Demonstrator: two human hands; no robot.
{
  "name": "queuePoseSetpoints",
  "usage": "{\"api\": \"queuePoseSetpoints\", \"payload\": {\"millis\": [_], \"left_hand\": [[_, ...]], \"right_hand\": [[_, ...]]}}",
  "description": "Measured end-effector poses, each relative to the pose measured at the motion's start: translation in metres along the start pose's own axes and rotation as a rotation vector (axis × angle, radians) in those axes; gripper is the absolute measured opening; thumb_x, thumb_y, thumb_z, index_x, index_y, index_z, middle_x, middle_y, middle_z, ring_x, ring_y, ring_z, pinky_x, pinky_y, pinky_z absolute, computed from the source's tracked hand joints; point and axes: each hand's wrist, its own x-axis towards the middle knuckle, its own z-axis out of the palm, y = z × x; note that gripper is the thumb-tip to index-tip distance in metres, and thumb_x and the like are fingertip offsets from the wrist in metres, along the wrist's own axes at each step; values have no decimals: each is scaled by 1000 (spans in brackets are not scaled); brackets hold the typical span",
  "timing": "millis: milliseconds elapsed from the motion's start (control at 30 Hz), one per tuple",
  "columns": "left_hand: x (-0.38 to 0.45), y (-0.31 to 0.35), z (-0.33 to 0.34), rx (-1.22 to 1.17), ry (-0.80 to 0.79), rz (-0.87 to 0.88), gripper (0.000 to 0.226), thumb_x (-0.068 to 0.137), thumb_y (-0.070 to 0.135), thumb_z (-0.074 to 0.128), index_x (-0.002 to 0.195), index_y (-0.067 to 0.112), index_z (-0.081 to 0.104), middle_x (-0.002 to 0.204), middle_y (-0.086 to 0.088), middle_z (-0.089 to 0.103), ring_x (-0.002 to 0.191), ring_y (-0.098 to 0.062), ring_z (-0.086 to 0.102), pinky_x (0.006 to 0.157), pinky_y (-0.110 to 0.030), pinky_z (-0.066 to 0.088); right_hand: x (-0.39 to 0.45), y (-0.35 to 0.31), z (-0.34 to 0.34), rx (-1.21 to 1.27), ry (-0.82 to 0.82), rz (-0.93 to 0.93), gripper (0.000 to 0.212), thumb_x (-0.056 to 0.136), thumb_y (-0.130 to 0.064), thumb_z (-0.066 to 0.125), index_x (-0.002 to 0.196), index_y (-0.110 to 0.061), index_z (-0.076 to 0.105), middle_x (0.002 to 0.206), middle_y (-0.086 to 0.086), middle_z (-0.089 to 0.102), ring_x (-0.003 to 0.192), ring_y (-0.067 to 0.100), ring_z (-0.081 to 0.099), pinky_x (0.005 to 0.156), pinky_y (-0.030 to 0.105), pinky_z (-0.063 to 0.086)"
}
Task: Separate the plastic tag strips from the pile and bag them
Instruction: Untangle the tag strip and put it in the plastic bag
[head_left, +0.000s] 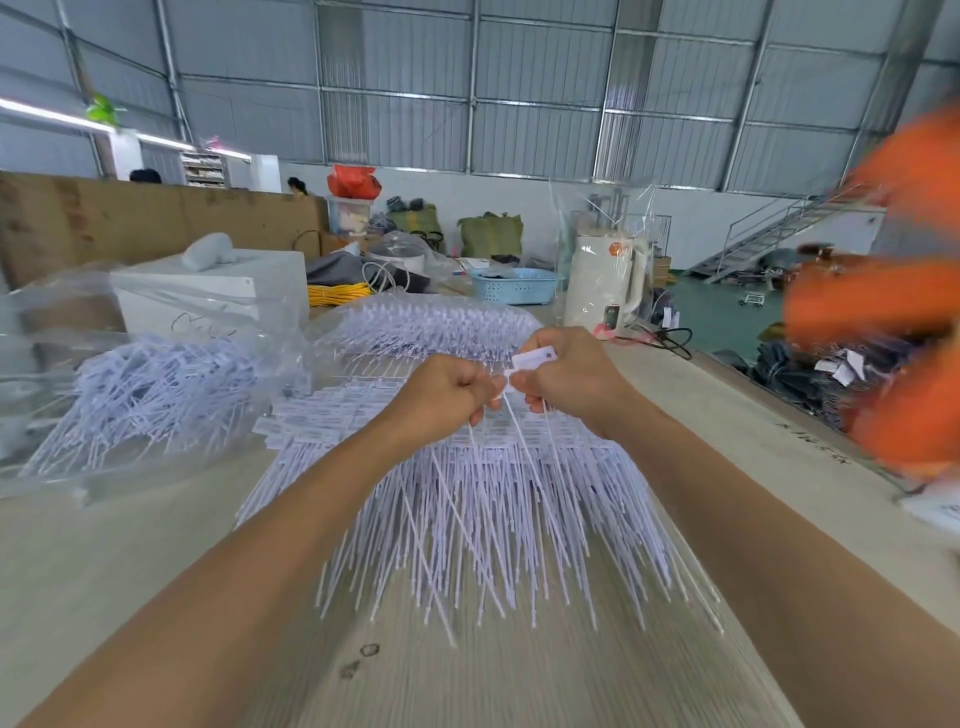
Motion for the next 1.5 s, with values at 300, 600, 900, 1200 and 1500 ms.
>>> {"api": "queuePoseSetpoints", "payload": {"millis": [300,600,900,1200,1500], "left_hand": [[0,3,-2,-131,-16,-108,30,91,21,61,62,13,62,34,13,43,32,-2,33,36,-13,24],[-5,14,-17,-398,-308,-358,36,93,18,51,58,12,51,35,10,27,28,-4,17,31,-15,12],[6,-11,-11,403,-121,69,34,94,33,53,64,21,63,58,7,62,58,-8,58,67,-25,46],[-2,-18,21,579,56,190,39,98,44,33,92,14,57,95,-7,54,91,-20,52,84,-36,44],[-17,27,31,-185,-54,80,23,98,13,47,75,18,51,59,0,45,42,-7,44,46,-21,38]], "right_hand": [[2,8,9,-38,79,-99,23,76,2,66,67,-14,51,64,7,51,64,22,49,62,36,43],[3,19,4,-92,154,-230,22,79,2,65,75,-16,53,68,-6,52,65,17,51,57,29,44],[13,-14,-73,655,246,-21,17,84,6,59,98,-2,55,80,13,58,62,19,57,66,37,54],[6,-54,-84,673,18,-51,10,89,5,52,95,-3,51,79,12,55,57,17,57,55,27,52],[9,-27,-10,576,-17,117,20,85,-4,65,104,-9,58,85,10,61,61,21,63,66,35,56]]}}
